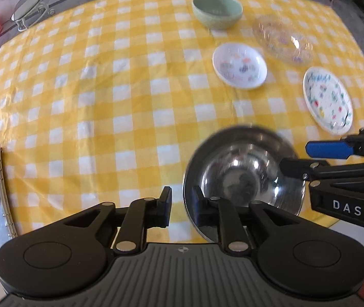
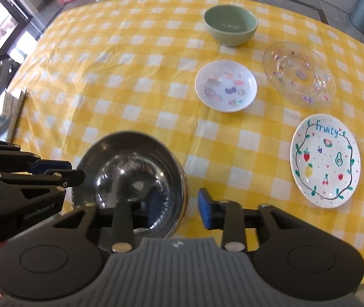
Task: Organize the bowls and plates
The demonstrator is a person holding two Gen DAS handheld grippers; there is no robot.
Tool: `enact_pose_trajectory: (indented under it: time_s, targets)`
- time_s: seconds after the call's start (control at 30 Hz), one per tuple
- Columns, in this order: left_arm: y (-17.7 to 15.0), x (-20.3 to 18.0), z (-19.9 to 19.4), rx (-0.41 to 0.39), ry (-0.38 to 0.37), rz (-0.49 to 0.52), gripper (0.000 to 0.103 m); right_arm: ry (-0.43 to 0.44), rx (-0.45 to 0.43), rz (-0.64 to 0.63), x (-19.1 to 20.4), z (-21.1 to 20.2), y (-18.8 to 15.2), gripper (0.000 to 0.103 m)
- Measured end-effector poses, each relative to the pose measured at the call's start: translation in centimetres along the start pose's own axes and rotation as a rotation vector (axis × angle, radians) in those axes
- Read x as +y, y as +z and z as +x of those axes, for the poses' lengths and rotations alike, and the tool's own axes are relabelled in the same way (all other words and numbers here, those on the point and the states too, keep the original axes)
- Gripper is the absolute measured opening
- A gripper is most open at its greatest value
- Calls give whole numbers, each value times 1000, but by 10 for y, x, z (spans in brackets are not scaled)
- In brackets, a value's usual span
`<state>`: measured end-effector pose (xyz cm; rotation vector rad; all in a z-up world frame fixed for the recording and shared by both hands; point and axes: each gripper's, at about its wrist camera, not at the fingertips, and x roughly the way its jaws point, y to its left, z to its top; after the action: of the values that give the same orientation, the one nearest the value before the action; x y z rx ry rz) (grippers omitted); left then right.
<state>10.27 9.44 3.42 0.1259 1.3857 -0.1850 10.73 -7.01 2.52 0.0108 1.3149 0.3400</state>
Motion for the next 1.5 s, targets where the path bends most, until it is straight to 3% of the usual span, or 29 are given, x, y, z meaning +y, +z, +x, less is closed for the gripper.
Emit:
enact_pose_trajectory:
  time_s: [0.13, 0.33, 0.53, 0.67, 0.8, 1.13, 1.33, 1.5]
  targets:
    - [14, 8, -17, -80, -29, -7, 30, 15, -50, 50, -8, -7, 11, 50]
    - [41, 9, -25, -202, -55, 4, 32, -49, -105, 113, -21, -3, 30, 51]
    - [71, 3, -15, -255, -98, -1, 38, -107, -120, 147, -40, 9, 46, 51]
    - [89, -2, -7, -286, -132, -3, 46, -99, -123, 182, -60, 15, 59, 51]
    - [110, -8, 8, -284, -147, -11, 52, -103, -125, 224, -83, 17, 78, 51]
    - [167, -5, 48, -290, -154, -80, 52, -67, -135, 276, -112, 36, 144, 49]
    - [204, 7, 76, -226, -176, -140, 50, -61, -100, 262, -111, 61, 189, 38]
    - [227, 11, 95, -189, -186, -153, 39, -75, -59, 254, -113, 84, 221, 26]
